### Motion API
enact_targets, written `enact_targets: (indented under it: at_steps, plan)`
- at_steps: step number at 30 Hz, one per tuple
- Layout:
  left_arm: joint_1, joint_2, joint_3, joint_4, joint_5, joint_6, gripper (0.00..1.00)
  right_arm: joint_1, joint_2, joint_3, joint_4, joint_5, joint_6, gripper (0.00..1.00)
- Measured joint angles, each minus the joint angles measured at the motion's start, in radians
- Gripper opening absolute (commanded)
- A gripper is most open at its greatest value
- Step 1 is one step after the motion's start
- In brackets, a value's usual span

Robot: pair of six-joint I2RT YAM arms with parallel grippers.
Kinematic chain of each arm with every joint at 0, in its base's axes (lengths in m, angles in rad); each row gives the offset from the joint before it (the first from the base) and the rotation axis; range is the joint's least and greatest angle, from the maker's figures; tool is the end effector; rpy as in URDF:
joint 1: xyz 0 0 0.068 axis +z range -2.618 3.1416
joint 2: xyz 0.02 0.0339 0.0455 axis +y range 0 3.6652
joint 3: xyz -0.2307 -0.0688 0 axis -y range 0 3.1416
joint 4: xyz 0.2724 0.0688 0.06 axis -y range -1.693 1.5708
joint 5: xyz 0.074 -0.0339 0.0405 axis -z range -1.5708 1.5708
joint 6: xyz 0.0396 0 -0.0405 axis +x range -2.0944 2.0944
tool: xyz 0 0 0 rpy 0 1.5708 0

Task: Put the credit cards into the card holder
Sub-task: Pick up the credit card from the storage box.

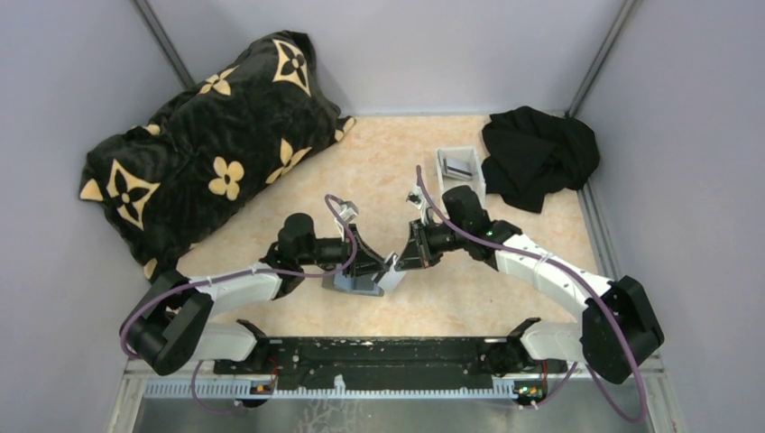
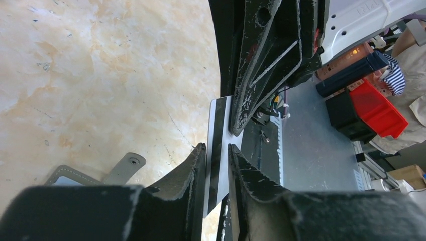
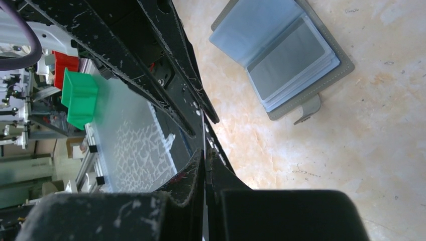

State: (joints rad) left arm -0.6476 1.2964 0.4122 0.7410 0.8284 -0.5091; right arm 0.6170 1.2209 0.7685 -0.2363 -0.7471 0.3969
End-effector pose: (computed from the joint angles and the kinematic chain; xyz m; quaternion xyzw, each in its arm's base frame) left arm 0.2028 -0.1900 0.1485 0.3107 0.6721 -0.5824 0.3356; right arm 0.2224 0.1907 0.1996 -0.2473 0.8197 0.4815 0.1872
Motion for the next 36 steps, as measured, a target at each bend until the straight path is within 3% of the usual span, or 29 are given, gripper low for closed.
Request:
enact_targets:
  at_steps: [6, 9, 17, 19, 21, 24, 28, 36]
  plan:
    - [0.000, 0.019, 0.000, -0.002, 0.003, -0.006, 0.16, -0.007, 0.002, -0.008, 0.012, -0.011, 0.001, 0.00]
    - [0.000, 0.030, 0.000, 0.000, 0.009, -0.014, 0.01, -0.011, 0.002, -0.010, 0.012, -0.012, 0.001, 0.00]
    - [0.000, 0.033, -0.002, 0.011, 0.021, -0.031, 0.00, -0.024, 0.013, -0.016, 0.024, -0.027, 0.001, 0.00]
    - [0.000, 0.027, -0.003, 0.000, 0.009, -0.032, 0.00, -0.025, 0.015, -0.018, 0.029, -0.029, 0.001, 0.08]
    - [-0.002, -0.002, -0.003, -0.049, -0.035, -0.026, 0.00, -0.025, 0.021, -0.018, 0.042, -0.022, 0.004, 0.23]
    - [-0.010, -0.073, -0.003, -0.151, -0.143, -0.008, 0.00, -0.028, 0.025, -0.018, 0.069, 0.014, 0.009, 0.35]
    - [-0.011, -0.140, -0.003, -0.286, -0.300, 0.003, 0.00, -0.037, 0.025, -0.023, 0.127, 0.067, 0.018, 0.37]
    - [-0.007, -0.115, -0.001, -0.525, -0.498, 0.005, 0.00, -0.027, 0.032, -0.036, 0.194, 0.178, 0.043, 0.35]
